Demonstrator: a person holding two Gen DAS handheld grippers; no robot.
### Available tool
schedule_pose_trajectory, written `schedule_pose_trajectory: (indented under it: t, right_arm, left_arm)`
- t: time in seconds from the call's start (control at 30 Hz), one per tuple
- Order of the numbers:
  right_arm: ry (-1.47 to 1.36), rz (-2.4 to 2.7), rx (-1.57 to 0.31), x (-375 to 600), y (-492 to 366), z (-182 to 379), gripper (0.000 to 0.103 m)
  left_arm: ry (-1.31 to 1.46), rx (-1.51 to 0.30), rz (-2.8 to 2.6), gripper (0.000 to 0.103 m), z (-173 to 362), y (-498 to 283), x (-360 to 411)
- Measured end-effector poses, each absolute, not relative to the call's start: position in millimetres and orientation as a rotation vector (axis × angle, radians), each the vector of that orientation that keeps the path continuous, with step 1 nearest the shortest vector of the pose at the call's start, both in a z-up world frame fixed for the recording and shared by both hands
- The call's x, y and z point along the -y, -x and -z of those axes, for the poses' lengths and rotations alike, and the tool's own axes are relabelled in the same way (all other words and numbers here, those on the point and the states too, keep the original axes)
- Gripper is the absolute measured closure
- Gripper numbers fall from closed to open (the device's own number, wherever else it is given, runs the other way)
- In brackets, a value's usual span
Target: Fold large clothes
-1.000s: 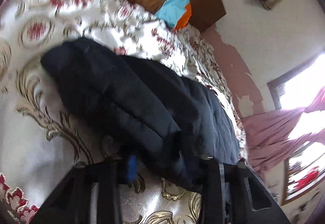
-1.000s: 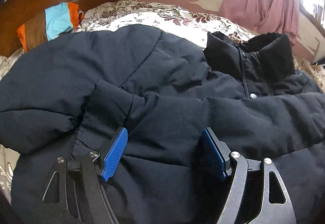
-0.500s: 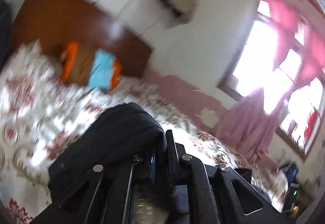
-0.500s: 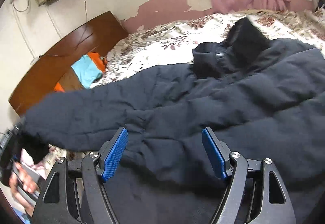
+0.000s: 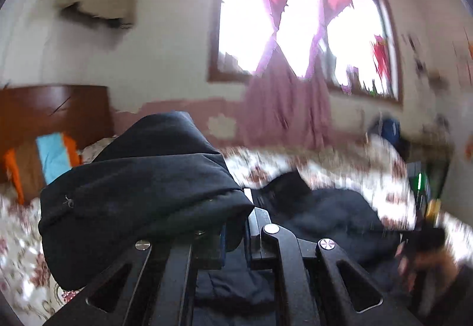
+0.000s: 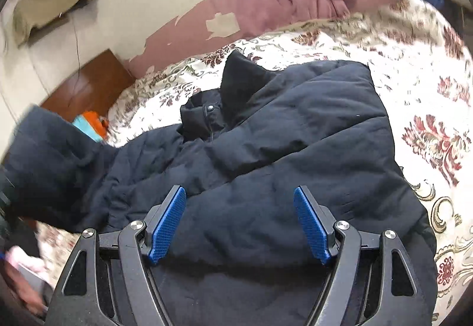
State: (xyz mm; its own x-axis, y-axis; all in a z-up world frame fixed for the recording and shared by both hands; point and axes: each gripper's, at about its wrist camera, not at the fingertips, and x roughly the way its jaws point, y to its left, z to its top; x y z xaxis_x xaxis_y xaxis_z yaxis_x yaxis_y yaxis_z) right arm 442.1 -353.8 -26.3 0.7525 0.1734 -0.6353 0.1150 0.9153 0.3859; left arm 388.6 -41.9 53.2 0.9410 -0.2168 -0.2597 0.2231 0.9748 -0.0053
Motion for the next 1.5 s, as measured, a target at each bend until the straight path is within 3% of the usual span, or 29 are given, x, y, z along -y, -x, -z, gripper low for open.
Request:
schedule_pose_trajectory:
  t: [0.23,0.4,0.5,0.57,0.63,1.03,1.23,1.5]
  right_arm:
    - [-0.560,-0.076,-0.634,401.7,-436.9,21.9,0.032]
    - [-0.635,-0.123,-0.675,423.5,-445.6,40.2,0.031]
    - [-0.675,-0.135,-0.682,435.7,-444.1,46.7,0.031]
    - [-0.705,-0.136,-0.677,444.7,-441.4,48.6,0.031]
    - [-0.727,-0.136,-0.663,457.4,-437.2,47.6,0.031]
    - [-0.763,-0.133,-0.622,513.7,-420.8,43.9,0.030]
    - [-0.832,-0.208,-0.647,514.7,-427.7,56.4,0.030]
    - [-0.854,-0.239,-0.646,514.6,-430.9,62.7,0.030]
  left_arm:
    - [-0.065,-0.531,0.406,0.094,-13.2,-416.5,124.4]
    - [-0.235,-0.679,0.434,0.094,28.6,-414.0,177.5]
    - [-0.377,-0.653,0.380,0.086,32.5,-403.1,203.8]
    - [-0.465,-0.596,0.358,0.065,29.9,-389.9,221.5]
    - [-0.520,-0.550,0.349,0.051,22.3,-384.0,234.5]
    - [-0.756,-0.592,0.504,0.049,32.2,-371.9,285.1]
    - [-0.745,-0.604,0.572,0.032,37.7,-369.9,287.9]
    - [-0.777,-0.567,0.613,0.031,33.7,-364.8,296.8]
